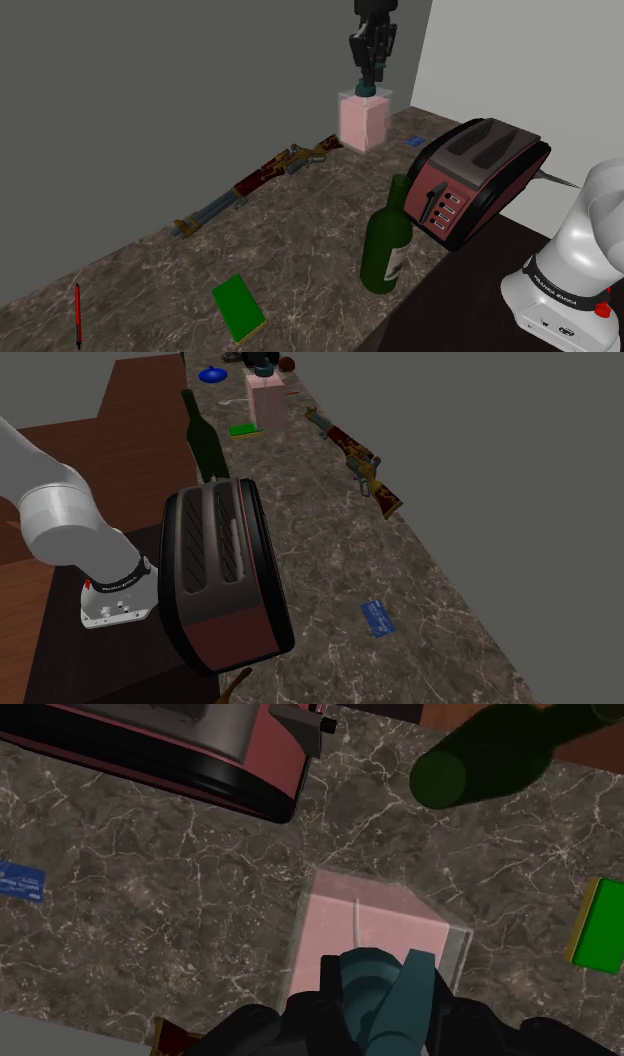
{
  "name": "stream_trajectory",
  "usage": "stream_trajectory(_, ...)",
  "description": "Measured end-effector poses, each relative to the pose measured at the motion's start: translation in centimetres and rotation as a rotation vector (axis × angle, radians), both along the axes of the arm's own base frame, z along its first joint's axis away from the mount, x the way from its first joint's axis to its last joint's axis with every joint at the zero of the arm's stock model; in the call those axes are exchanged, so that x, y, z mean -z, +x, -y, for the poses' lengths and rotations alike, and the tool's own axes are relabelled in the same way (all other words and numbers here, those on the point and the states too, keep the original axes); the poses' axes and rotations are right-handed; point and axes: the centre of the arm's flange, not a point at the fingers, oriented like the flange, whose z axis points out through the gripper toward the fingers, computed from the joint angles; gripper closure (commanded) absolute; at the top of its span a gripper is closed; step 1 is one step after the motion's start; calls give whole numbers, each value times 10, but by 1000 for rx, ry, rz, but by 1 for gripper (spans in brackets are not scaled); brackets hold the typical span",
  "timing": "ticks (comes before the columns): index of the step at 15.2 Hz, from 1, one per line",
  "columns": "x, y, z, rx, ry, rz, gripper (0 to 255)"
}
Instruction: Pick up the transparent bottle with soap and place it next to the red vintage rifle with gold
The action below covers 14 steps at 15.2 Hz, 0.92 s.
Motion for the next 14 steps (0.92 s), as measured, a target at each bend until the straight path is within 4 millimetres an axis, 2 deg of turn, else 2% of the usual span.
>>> stream_trajectory(10, 1, 1, -138, 0, 0, -1, 255)
stream_trajectory(12, 7, -2, -149, 0, 0, -1, 255)
stream_trajectory(14, 16, -3, -152, 1, 0, -1, 255)
